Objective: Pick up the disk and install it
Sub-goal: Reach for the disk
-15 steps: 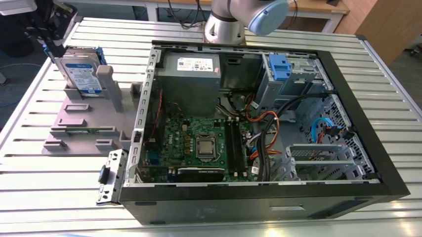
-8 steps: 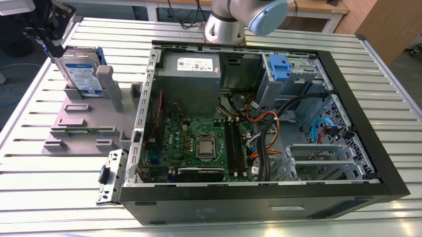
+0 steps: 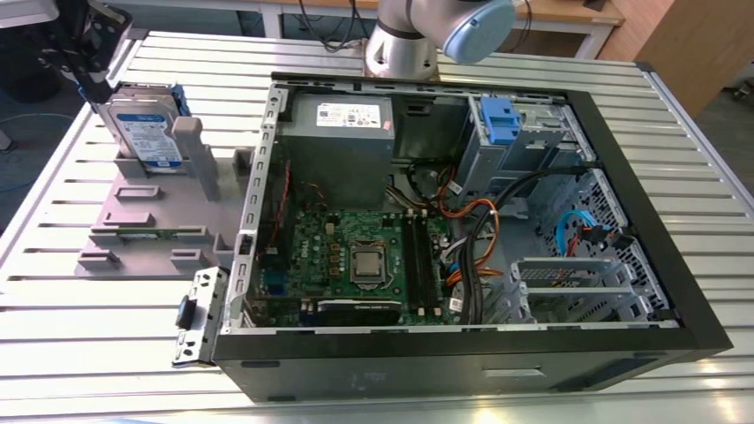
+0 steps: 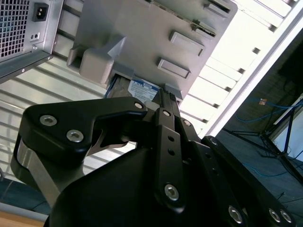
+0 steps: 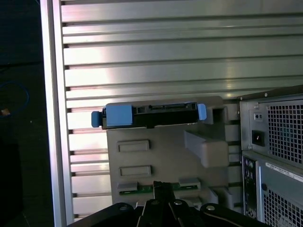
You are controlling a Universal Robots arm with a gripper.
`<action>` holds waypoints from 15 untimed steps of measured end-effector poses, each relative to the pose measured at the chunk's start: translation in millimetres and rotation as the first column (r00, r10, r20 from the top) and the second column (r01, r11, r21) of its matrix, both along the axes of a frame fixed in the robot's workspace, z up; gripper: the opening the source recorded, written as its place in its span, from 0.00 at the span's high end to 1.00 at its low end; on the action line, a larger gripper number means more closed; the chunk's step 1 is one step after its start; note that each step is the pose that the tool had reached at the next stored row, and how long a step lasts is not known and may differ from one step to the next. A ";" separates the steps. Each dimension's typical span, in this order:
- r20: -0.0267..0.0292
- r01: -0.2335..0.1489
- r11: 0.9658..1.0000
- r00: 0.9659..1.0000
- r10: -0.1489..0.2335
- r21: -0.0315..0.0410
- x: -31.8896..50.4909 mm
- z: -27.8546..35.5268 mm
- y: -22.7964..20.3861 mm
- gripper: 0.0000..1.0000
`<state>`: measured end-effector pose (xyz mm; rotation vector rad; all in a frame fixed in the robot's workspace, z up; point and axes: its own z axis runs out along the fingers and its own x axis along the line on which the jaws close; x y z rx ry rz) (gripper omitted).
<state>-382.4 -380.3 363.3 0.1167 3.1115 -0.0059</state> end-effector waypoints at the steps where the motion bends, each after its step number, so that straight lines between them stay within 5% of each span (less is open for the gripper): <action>1: 0.000 0.000 1.000 1.000 0.000 0.000 -0.4 -0.1 0.0 0.89; 15: 0.000 0.000 1.000 1.000 0.000 0.000 -3.9 -0.7 0.0 0.89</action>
